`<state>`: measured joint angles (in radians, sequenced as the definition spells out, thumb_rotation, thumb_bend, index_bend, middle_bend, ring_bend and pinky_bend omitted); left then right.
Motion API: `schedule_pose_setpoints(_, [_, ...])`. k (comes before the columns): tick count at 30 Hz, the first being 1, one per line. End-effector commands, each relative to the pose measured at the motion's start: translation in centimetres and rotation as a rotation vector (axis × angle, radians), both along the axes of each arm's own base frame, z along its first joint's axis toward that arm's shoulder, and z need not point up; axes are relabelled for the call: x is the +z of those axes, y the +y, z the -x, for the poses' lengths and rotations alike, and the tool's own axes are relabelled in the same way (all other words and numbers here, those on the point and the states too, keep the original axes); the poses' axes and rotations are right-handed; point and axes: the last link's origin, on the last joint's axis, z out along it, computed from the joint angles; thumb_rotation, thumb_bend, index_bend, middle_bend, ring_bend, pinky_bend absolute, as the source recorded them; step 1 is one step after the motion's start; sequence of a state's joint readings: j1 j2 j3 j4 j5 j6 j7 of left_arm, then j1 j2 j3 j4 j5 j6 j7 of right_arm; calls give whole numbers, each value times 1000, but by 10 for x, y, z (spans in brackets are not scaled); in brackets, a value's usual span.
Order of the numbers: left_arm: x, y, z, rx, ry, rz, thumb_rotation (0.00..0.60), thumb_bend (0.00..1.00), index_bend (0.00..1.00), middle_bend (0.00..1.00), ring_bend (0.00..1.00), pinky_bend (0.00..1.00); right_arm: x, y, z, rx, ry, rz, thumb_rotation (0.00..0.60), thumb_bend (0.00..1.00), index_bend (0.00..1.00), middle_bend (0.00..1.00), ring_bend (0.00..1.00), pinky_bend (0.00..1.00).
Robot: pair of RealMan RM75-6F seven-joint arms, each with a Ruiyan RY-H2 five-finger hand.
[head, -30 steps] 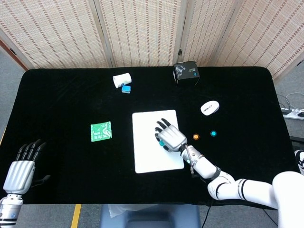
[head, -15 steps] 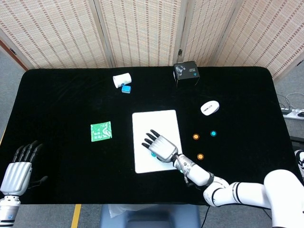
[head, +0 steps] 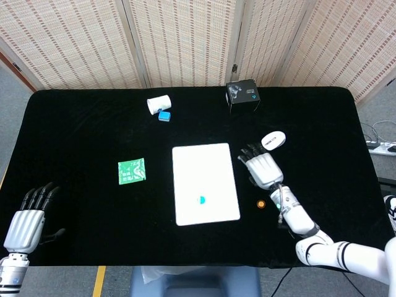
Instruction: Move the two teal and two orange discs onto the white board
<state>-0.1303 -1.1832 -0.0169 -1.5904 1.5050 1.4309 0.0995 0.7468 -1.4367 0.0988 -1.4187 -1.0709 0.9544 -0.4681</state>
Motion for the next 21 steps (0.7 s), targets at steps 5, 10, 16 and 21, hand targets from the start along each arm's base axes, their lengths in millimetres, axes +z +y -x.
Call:
schedule_pose_setpoints(5, [0, 0, -2, -5, -1, 2, 600, 151, 54, 15, 41, 0, 11, 0, 55, -163, -12, 36, 600, 386, 302, 176, 42, 0])
schedule_pose_setpoints(10, [0, -1, -1, -1, 1, 2, 600, 151, 54, 15, 41, 0, 11, 4, 77, -203, 5, 40, 600, 386, 311, 176, 43, 0])
schedule_pose_setpoints(16, [-2, 0, -3, -8, 2, 9, 600, 151, 54, 15, 41, 0, 10, 7, 94, -237, 12, 44, 600, 386, 327, 180, 44, 0])
schedule_pose_setpoints(21, [-3, 1, -4, -10, 0, 7, 600, 152, 54, 15, 41, 0, 3, 3, 93, -233, 9, 33, 600, 386, 344, 181, 45, 0])
